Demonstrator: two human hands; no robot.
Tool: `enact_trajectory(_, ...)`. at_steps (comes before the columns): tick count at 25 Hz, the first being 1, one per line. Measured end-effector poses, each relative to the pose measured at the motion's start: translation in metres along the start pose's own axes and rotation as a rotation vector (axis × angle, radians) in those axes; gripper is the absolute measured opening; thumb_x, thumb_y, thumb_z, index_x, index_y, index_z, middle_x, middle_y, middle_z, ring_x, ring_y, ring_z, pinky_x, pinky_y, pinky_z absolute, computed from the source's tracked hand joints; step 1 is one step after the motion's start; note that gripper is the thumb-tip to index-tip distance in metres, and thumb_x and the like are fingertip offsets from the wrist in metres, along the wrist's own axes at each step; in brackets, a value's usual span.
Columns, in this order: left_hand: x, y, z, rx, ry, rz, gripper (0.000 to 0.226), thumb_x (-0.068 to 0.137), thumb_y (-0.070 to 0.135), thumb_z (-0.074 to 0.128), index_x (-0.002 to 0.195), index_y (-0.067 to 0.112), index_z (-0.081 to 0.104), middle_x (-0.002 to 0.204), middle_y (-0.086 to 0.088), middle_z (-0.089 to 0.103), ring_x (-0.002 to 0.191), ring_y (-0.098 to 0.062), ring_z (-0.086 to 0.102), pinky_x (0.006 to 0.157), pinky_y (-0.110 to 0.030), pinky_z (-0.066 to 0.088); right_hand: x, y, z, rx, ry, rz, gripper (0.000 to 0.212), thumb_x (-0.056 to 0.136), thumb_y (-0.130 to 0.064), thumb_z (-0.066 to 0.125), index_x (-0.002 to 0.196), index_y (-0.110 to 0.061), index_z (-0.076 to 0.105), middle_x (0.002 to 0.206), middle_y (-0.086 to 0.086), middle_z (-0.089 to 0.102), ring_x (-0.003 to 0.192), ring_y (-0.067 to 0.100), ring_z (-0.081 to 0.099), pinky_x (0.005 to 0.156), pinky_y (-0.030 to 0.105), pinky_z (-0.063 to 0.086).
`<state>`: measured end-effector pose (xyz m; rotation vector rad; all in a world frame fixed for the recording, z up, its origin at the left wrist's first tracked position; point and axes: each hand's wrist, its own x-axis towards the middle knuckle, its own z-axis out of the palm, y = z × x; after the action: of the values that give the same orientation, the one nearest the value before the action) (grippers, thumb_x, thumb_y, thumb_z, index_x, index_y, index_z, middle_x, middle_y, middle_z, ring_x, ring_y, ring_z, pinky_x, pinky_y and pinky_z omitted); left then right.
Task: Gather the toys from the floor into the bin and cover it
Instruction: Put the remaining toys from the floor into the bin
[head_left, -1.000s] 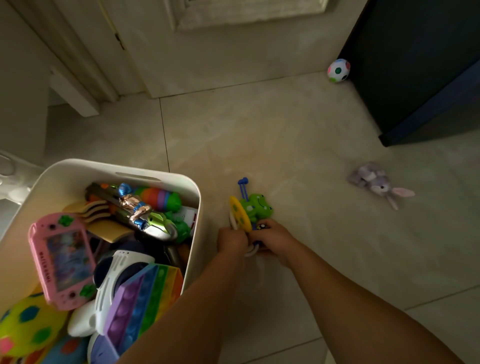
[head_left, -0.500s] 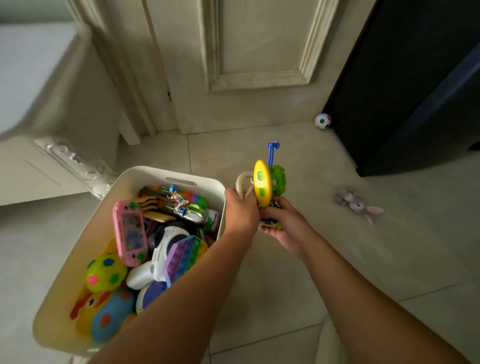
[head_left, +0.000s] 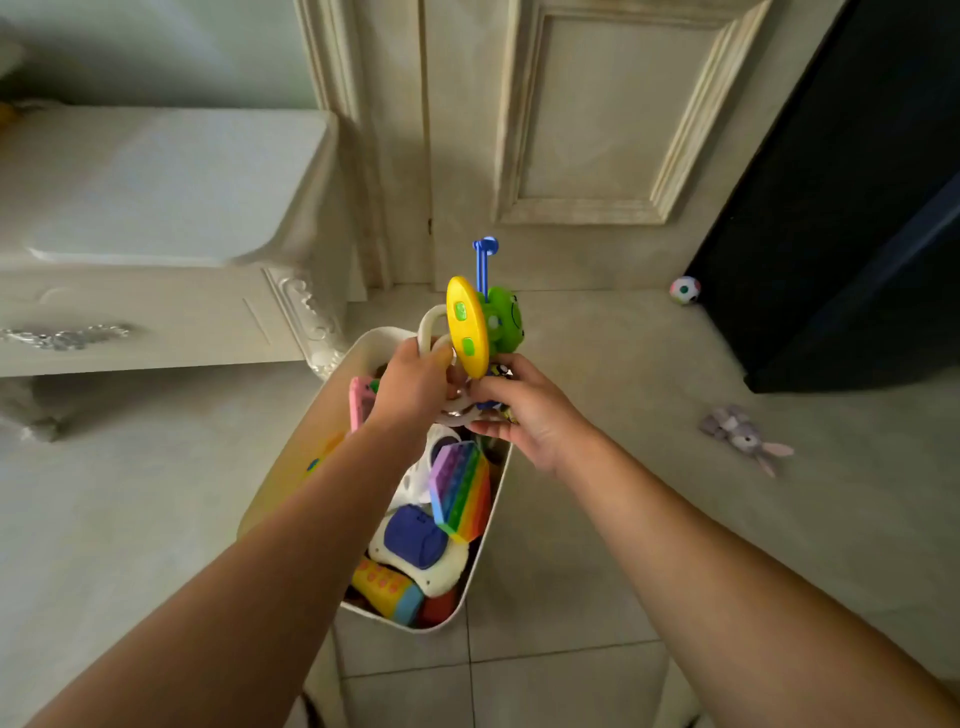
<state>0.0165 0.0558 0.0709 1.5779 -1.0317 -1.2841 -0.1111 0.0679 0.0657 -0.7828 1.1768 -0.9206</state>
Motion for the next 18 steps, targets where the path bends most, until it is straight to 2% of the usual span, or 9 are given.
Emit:
enact_trajectory(3, -0.001, -0.011, -0.058, -0.088, 0.094, -0.114, 0.017, 0.091, 0.014, 0.046, 0.083, 0.018, 0.06, 0.069, -0.004, 0.058, 0.057, -0.017, 0.053, 0.059, -0.029, 0.046, -0.004, 0.013, 0.038, -0.051, -0.035, 0.054, 0.03, 0.081, 0.001, 0.065, 0.105, -0.016, 0.057, 0.077, 0.007, 0.062, 0.065, 0.018, 0.06, 0.066, 0.033, 0.054)
enact_trajectory(6, -0.007, -0.035, -0.112, -0.091, 0.216, -0.267, 0.018, 0.093, 0.013, 0.045, 0.082, 0.016, 0.059, 0.068, -0.003, 0.054, 0.055, -0.016, 0.048, 0.056, -0.025, 0.039, -0.005, 0.038, 0.057, -0.259, -0.056, 0.113, 0.036, 0.077, 0.002, 0.068, 0.102, -0.021, 0.056, 0.076, 0.006, 0.062, 0.059, 0.017, 0.059, 0.056, 0.028, 0.05)
enact_trajectory(9, -0.017, -0.067, -0.138, 0.047, 0.175, -0.358, 0.016, 0.093, 0.022, 0.051, 0.084, 0.013, 0.061, 0.07, -0.004, 0.055, 0.055, -0.016, 0.046, 0.055, -0.026, 0.037, -0.007, 0.06, 0.061, -0.407, -0.028, 0.201, 0.041, 0.076, 0.001, 0.068, 0.109, -0.018, 0.055, 0.074, 0.006, 0.061, 0.056, 0.015, 0.057, 0.052, 0.027, 0.049)
enact_trajectory(13, -0.016, -0.105, -0.144, 0.246, 0.129, -0.309, 0.025, 0.093, 0.032, 0.047, 0.085, 0.012, 0.06, 0.076, -0.007, 0.063, 0.062, -0.023, 0.057, 0.059, -0.031, 0.048, -0.008, 0.071, 0.06, -0.727, -0.084, 0.189, 0.045, 0.075, -0.008, 0.07, 0.115, -0.021, 0.052, 0.082, 0.002, 0.062, 0.061, 0.014, 0.06, 0.051, 0.023, 0.05)
enact_trajectory(16, -0.009, -0.115, -0.146, 0.388, 0.182, -0.272, 0.029, 0.094, 0.037, 0.04, 0.099, 0.013, 0.056, 0.092, -0.012, 0.068, 0.081, -0.032, 0.066, 0.072, -0.04, 0.056, -0.01, 0.073, 0.057, -0.966, -0.169, 0.138, 0.05, 0.073, -0.017, 0.072, 0.118, -0.025, 0.051, 0.099, 0.002, 0.063, 0.074, 0.016, 0.066, 0.062, 0.027, 0.052)
enact_trajectory(18, -0.008, -0.111, -0.144, 0.376, 0.269, -0.231, 0.031, 0.095, 0.041, 0.041, 0.107, 0.017, 0.055, 0.096, -0.01, 0.067, 0.084, -0.031, 0.066, 0.076, -0.038, 0.055, -0.013, 0.07, 0.054, -1.002, -0.204, 0.154, 0.05, 0.073, -0.018, 0.072, 0.117, -0.026, 0.051, 0.1, 0.001, 0.063, 0.07, 0.015, 0.065, 0.062, 0.026, 0.051)
